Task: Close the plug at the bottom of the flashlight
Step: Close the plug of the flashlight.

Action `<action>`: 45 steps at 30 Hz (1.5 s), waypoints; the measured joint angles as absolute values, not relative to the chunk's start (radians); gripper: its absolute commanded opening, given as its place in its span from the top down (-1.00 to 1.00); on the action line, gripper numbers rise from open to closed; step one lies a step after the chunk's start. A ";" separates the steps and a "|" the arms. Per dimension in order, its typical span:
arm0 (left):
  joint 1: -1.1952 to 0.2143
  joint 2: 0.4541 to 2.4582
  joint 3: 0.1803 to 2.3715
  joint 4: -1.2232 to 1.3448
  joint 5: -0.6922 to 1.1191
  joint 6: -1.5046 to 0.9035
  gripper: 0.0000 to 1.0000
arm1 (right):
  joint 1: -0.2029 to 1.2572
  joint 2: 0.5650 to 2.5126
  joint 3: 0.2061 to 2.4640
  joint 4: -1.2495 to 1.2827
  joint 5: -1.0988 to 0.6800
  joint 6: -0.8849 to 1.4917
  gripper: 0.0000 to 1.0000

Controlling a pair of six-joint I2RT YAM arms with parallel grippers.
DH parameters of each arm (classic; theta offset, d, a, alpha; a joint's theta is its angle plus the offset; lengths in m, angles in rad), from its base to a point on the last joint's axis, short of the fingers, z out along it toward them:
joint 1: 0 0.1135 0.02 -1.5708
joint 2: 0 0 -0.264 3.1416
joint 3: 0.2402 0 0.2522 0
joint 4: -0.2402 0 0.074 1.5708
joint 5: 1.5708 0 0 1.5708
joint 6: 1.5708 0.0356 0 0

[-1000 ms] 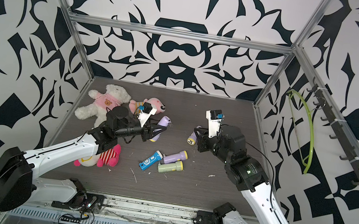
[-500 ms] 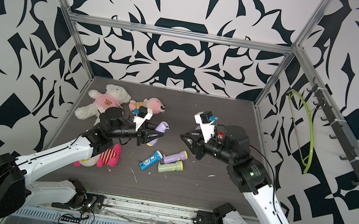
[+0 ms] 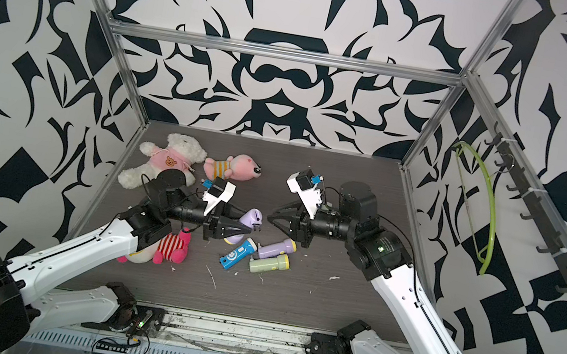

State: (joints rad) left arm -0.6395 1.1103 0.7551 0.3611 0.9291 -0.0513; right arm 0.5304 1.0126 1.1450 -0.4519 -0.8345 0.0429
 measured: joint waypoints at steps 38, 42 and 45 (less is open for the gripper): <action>-0.634 1.123 0.806 0.289 1.076 -0.018 1.00 | 0.626 1.107 1.227 -0.498 -0.872 -0.080 0.50; -0.635 1.130 0.819 0.279 1.086 -0.014 1.00 | 0.626 1.106 1.234 -0.508 -0.885 -0.092 0.40; -0.640 1.133 0.822 0.279 1.098 -0.009 1.00 | 0.626 1.106 1.242 -0.524 -0.896 -0.105 0.35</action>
